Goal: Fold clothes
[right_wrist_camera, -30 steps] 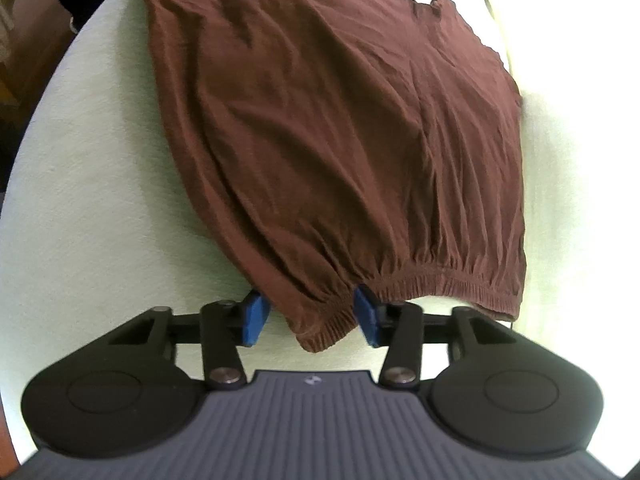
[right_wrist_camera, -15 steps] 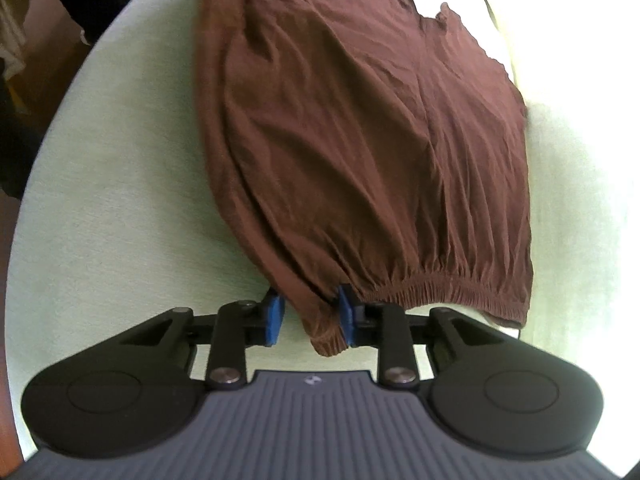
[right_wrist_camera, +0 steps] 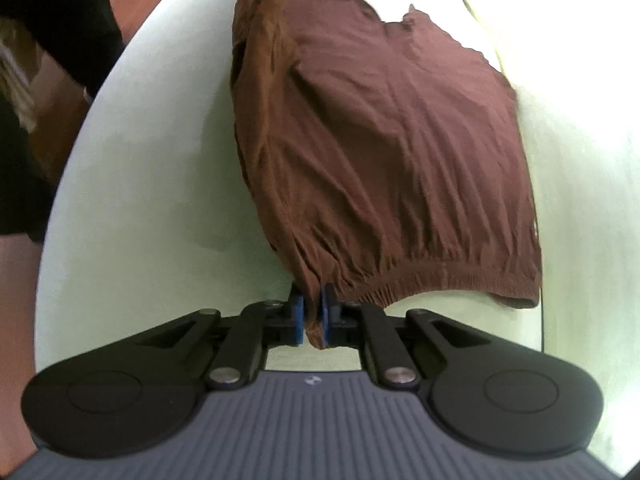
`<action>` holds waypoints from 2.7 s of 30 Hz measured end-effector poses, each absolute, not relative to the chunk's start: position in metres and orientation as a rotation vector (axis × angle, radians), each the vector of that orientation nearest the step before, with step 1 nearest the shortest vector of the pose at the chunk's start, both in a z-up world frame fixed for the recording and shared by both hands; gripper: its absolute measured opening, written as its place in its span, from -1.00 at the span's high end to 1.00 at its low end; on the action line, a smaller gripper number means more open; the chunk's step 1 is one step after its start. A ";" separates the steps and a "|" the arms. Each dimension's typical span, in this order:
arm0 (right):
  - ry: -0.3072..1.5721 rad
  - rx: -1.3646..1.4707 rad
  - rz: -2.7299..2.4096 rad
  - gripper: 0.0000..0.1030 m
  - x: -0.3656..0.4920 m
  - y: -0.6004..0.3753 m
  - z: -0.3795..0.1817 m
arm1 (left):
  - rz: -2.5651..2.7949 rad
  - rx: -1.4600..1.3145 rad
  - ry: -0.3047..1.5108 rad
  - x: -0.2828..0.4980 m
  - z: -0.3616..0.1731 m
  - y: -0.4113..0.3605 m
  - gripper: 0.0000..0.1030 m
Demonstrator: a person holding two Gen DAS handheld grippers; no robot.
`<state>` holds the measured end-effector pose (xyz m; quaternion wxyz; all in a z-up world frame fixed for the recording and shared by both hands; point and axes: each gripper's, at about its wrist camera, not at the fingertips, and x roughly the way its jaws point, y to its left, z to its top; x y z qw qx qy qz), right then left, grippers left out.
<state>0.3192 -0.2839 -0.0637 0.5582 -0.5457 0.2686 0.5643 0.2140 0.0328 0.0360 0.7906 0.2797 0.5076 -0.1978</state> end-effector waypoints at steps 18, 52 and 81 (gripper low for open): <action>1.094 -0.929 1.267 0.89 0.411 -0.224 -0.013 | -0.598 0.534 1.042 0.385 0.081 0.135 0.93; 1.355 -0.101 1.003 0.95 0.604 -0.261 -0.043 | -0.449 0.595 1.167 0.555 0.024 0.157 0.93; 1.344 -0.116 0.855 0.99 0.631 -0.259 -0.060 | -0.371 0.713 1.169 0.555 -0.017 0.156 0.93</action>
